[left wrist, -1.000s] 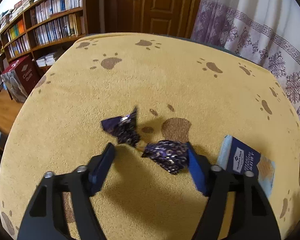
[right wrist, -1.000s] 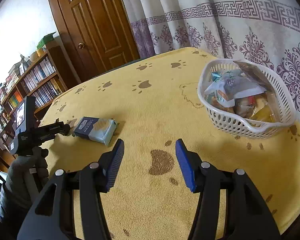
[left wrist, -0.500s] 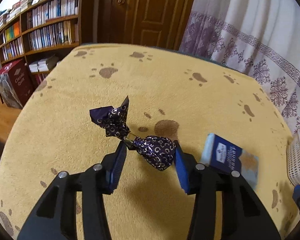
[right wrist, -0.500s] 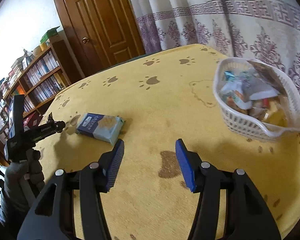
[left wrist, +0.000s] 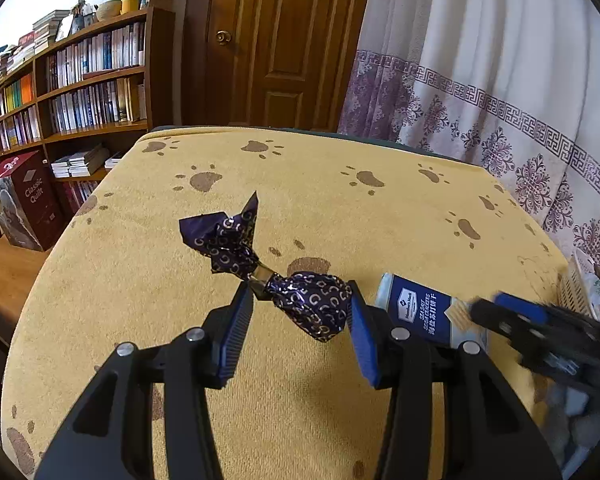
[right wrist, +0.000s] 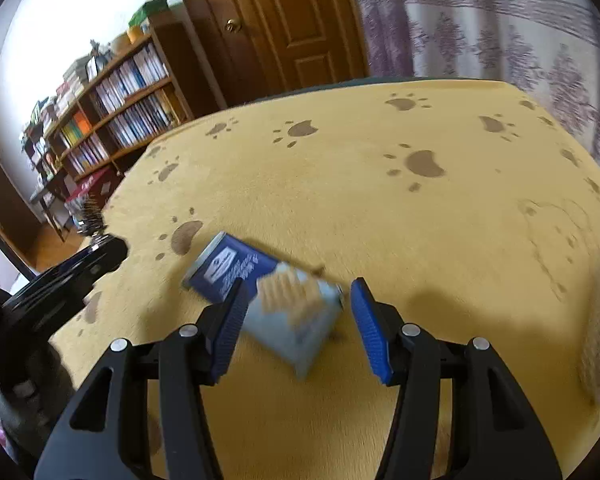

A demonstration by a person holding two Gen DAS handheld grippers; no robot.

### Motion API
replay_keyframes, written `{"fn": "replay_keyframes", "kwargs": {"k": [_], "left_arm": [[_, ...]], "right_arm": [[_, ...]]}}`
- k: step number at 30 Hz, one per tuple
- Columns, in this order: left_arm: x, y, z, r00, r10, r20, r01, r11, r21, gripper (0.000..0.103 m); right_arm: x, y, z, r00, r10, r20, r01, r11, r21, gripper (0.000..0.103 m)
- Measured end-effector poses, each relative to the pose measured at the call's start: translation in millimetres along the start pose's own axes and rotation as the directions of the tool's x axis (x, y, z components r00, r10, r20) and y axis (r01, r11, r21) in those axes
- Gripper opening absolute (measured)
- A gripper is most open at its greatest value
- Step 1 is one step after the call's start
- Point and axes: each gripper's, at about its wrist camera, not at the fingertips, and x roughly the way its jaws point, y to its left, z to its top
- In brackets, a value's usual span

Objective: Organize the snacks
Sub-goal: 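Grasp the purple-wrapped candy with the left gripper while the right gripper grasps the blue cracker pack, then carry the blue cracker pack into the white basket and open the right gripper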

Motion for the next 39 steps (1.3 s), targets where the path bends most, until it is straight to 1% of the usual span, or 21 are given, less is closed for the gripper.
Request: {"fn": "replay_keyframes", "kwargs": {"k": [3, 6, 8, 14, 18, 20, 22, 24, 27, 30, 32, 36, 39], "left_arm": [[1, 3, -1, 1.000, -0.006, -0.003, 0.006, 1.000, -0.008, 0.047], [2, 5, -2, 1.000, -0.009, -0.007, 0.009, 1.000, -0.016, 0.047], [3, 5, -2, 1.000, -0.009, -0.011, 0.008, 1.000, -0.018, 0.047], [2, 6, -2, 1.000, -0.008, -0.012, 0.007, 0.999, -0.034, 0.047], [1, 5, -2, 1.000, -0.011, -0.008, 0.011, 0.999, -0.033, 0.047], [0, 6, -2, 1.000, -0.011, -0.007, 0.011, 0.999, -0.031, 0.047], [0, 6, -3, 1.000, -0.011, -0.010, 0.011, 0.999, -0.032, 0.047], [2, 7, -4, 1.000, -0.012, -0.020, 0.011, 0.999, -0.039, 0.047], [3, 7, -5, 1.000, -0.015, -0.026, 0.014, 0.999, -0.042, 0.047], [3, 7, -6, 0.999, -0.021, -0.026, 0.020, 0.999, -0.041, 0.047], [2, 6, -6, 0.999, -0.024, -0.027, 0.023, 0.999, -0.041, 0.047], [1, 4, -5, 0.999, -0.028, -0.020, 0.027, 0.999, -0.038, 0.047], [-1, 1, -6, 0.999, -0.032, -0.018, 0.032, 0.999, -0.029, 0.047]], "right_arm": [[24, 3, 14, 1.000, 0.000, -0.025, 0.000, 1.000, -0.029, 0.055], [41, 2, 21, 0.997, 0.029, -0.065, -0.031, 0.999, -0.022, 0.055], [45, 2, 19, 0.995, 0.051, -0.086, -0.053, 0.998, -0.017, 0.056], [27, 15, -7, 0.991, 0.079, -0.105, -0.085, 0.995, -0.059, 0.059], [19, 31, -24, 0.990, 0.078, -0.114, -0.090, 0.991, -0.101, 0.060], [20, 39, -26, 0.993, 0.047, -0.111, -0.062, 0.989, -0.135, 0.060], [25, 50, -25, 0.995, -0.013, -0.097, -0.006, 0.982, -0.190, 0.060], [34, 59, -21, 0.995, -0.053, -0.085, 0.033, 0.973, -0.228, 0.060], [44, 64, -17, 0.992, -0.099, -0.079, 0.077, 0.965, -0.249, 0.060], [46, 66, -17, 0.990, -0.122, -0.076, 0.100, 0.963, -0.251, 0.058], [45, 66, -18, 0.988, -0.135, -0.070, 0.113, 0.960, -0.256, 0.053], [36, 62, -21, 0.988, -0.145, -0.062, 0.128, 0.965, -0.228, 0.051], [20, 54, -23, 0.990, -0.140, -0.036, 0.130, 0.973, -0.190, 0.051]]}}
